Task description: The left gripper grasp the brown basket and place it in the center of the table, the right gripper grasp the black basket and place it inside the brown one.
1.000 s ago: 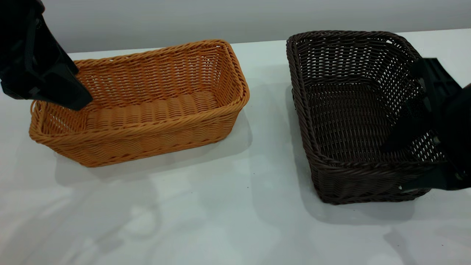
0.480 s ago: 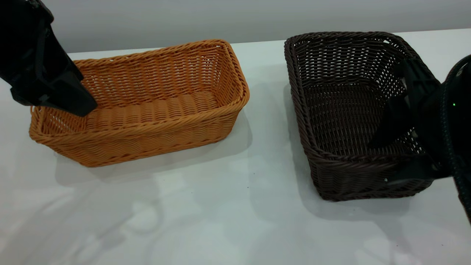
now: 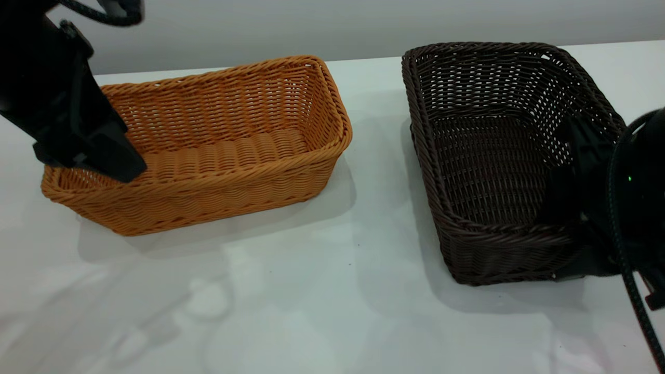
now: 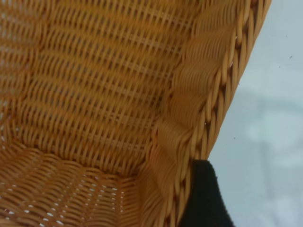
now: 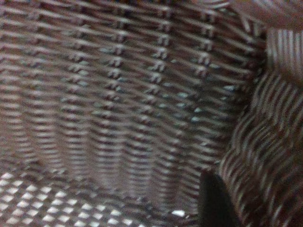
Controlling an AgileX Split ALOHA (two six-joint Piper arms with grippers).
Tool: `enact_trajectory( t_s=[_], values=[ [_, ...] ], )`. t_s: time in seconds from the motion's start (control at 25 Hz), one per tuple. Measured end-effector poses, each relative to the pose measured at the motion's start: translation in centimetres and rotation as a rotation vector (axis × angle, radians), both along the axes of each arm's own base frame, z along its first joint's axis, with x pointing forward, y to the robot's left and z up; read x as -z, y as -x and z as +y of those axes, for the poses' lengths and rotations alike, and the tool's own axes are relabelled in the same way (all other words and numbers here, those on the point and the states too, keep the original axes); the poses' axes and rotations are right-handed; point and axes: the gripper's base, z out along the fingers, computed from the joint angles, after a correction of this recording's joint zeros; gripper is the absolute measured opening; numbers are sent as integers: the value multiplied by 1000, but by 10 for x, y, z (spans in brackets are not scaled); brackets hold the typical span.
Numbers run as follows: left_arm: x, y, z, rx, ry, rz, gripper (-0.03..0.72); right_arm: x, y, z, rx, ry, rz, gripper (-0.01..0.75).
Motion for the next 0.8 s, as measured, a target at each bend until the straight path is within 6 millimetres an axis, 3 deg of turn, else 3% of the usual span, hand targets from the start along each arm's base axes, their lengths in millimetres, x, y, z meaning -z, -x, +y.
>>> enact_trajectory(
  t_s=[0.24, 0.44, 0.8],
  values=[
    [9, -3, -2, 2, -6, 11, 435, 12, 1, -2, 8, 22, 33, 264],
    [20, -4, -11, 66, -22, 19, 435, 12, -1, -3, 12, 33, 19, 120],
    [41, -11, -16, 114, -55, 10, 435, 12, 0, -2, 4, 33, 20, 121]
  ],
)
